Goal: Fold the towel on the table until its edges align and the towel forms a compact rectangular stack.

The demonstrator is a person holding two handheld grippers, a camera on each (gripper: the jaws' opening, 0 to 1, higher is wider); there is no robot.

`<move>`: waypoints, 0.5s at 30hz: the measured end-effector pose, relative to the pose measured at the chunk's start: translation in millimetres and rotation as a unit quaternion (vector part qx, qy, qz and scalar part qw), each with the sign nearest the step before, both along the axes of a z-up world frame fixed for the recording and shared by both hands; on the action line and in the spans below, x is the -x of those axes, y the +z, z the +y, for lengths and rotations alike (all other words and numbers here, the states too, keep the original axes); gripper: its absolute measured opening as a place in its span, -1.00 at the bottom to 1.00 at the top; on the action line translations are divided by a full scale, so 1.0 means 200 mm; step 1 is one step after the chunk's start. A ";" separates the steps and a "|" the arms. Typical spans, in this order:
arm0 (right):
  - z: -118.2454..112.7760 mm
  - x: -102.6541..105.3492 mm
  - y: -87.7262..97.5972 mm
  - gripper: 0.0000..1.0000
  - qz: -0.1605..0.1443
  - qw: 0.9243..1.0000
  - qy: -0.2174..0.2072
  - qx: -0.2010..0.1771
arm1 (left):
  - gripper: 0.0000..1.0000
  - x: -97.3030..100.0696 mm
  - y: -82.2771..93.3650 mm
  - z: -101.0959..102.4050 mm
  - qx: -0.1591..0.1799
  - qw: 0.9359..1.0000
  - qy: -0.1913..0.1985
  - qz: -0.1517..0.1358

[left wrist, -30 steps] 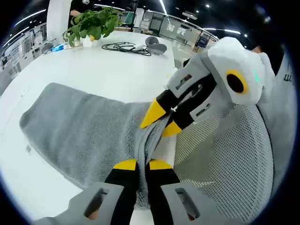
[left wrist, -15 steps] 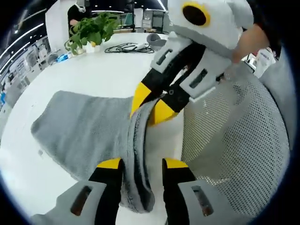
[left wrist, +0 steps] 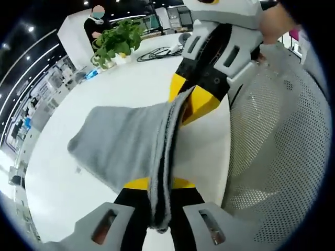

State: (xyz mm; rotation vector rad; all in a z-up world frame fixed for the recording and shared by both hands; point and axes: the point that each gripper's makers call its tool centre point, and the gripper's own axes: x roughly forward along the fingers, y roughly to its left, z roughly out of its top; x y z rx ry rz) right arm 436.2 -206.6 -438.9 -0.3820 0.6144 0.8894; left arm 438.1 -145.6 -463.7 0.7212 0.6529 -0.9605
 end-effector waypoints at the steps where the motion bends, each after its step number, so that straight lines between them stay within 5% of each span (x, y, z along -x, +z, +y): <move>1: 0.00 0.00 0.00 -0.90 0.000 1.000 0.001 0.000 | -0.81 0.01 0.01 0.00 0.003 1.000 -0.002 0.005; 15: 0.01 0.26 0.11 -0.90 0.027 0.998 0.057 -0.019 | -0.82 0.24 0.07 -0.01 0.059 0.994 -0.034 0.091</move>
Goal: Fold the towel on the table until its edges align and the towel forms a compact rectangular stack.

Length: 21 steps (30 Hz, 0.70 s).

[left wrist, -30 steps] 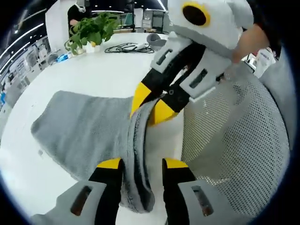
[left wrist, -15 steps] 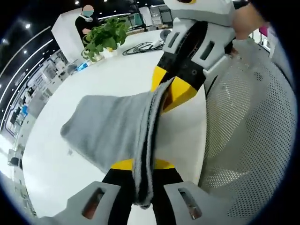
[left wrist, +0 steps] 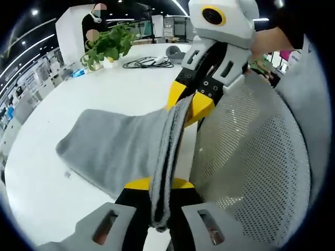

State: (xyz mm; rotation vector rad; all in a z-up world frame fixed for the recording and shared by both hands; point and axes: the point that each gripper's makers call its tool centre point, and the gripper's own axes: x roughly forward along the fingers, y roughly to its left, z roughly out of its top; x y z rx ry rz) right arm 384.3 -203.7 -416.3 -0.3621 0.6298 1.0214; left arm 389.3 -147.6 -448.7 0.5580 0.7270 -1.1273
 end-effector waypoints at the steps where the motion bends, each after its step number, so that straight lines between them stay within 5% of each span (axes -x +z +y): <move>1: 0.01 0.02 0.01 -0.90 0.001 1.000 0.004 0.000 | -0.82 0.02 0.01 0.00 0.001 1.000 -0.002 0.002; 8: 0.04 0.10 0.08 -0.90 -0.003 1.000 0.021 -0.012 | -0.83 0.08 0.13 0.04 -0.001 1.000 -0.017 -0.023; 14: 0.04 0.12 0.20 -0.90 0.007 0.999 0.009 -0.046 | -0.83 0.11 0.27 0.04 0.049 0.999 0.003 -0.012; 21: 0.04 0.09 0.25 -0.90 0.011 0.998 0.004 -0.054 | -0.83 0.06 0.30 0.04 0.066 0.998 0.013 -0.014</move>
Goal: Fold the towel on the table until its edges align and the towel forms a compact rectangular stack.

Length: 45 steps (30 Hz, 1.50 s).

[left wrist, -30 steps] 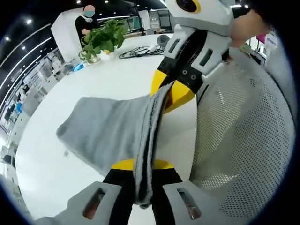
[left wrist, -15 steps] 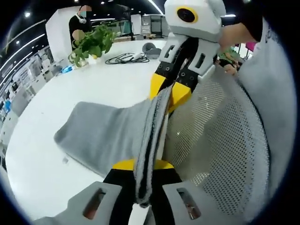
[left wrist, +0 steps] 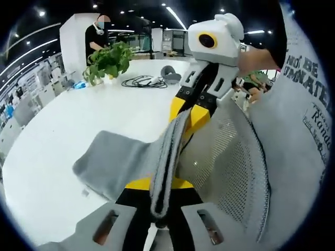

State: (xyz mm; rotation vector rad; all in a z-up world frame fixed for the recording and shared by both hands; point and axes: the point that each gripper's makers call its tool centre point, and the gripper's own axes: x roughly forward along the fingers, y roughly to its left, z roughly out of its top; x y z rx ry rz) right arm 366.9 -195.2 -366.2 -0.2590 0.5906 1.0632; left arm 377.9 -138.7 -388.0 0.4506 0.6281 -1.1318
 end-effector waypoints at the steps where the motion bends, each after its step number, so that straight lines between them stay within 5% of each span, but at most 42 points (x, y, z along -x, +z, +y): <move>1: 0.00 -0.01 0.01 -0.90 0.001 1.000 -0.001 -0.002 | -0.83 -0.02 0.01 0.01 0.001 1.000 0.003 -0.011; 16: -0.01 -0.22 0.08 -0.89 0.015 1.000 -0.016 -0.015 | -0.82 -0.21 0.11 0.00 0.053 0.997 0.048 0.009; 22: -0.02 -0.35 0.07 -0.88 0.018 0.999 -0.031 -0.018 | -0.83 -0.32 0.13 -0.01 0.101 0.991 0.085 0.029; 28: -0.01 -0.44 0.05 -0.82 0.019 0.999 -0.042 -0.026 | -0.84 -0.41 0.11 -0.01 0.109 0.988 0.106 0.036; 38: -0.08 -0.46 0.02 -0.49 0.031 0.995 -0.074 -0.052 | -0.84 -0.46 0.13 -0.03 0.136 0.980 0.134 0.055; 45: -0.10 -0.42 -0.06 -0.56 0.041 0.994 -0.085 -0.059 | -0.84 -0.48 0.13 -0.02 0.139 0.979 0.136 0.069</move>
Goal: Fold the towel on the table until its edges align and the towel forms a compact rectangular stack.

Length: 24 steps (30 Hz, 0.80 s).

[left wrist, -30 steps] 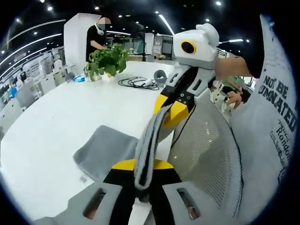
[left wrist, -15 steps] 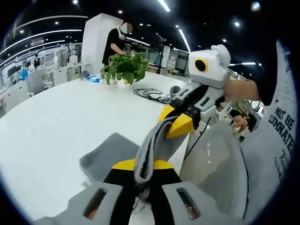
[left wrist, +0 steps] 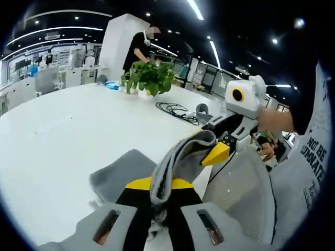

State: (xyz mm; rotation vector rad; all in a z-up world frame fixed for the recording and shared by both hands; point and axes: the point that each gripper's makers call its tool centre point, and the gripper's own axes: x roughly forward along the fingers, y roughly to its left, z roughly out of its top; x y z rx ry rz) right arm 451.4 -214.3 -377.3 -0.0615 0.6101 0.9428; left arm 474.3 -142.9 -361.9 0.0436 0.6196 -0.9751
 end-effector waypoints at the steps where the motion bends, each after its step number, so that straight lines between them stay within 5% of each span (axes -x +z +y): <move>1: 0.00 0.00 -0.01 -0.58 -0.002 1.000 0.000 -0.001 | -0.84 -0.01 -0.01 0.00 0.000 1.000 -0.001 0.001; 4: 0.00 -0.02 0.02 -0.65 -0.013 1.000 -0.004 -0.003 | -0.84 -0.01 -0.01 0.01 0.002 1.000 -0.001 0.008; 5: 0.00 -0.03 0.03 -0.83 -0.018 1.000 -0.009 -0.003 | -0.84 -0.01 -0.02 0.01 0.002 1.000 -0.004 0.011; 12: 0.00 -0.07 0.03 -0.88 0.000 0.998 -0.049 -0.045 | -0.77 0.00 -0.03 0.03 0.001 0.999 -0.029 0.018; 18: 0.00 -0.08 0.01 -0.88 0.007 0.996 -0.066 -0.056 | -0.55 0.06 -0.10 0.08 -0.045 0.998 -0.037 0.013; 24: 0.00 -0.08 0.01 -0.88 0.007 0.996 -0.068 -0.054 | -0.56 0.05 -0.19 0.13 -0.031 0.999 -0.016 0.035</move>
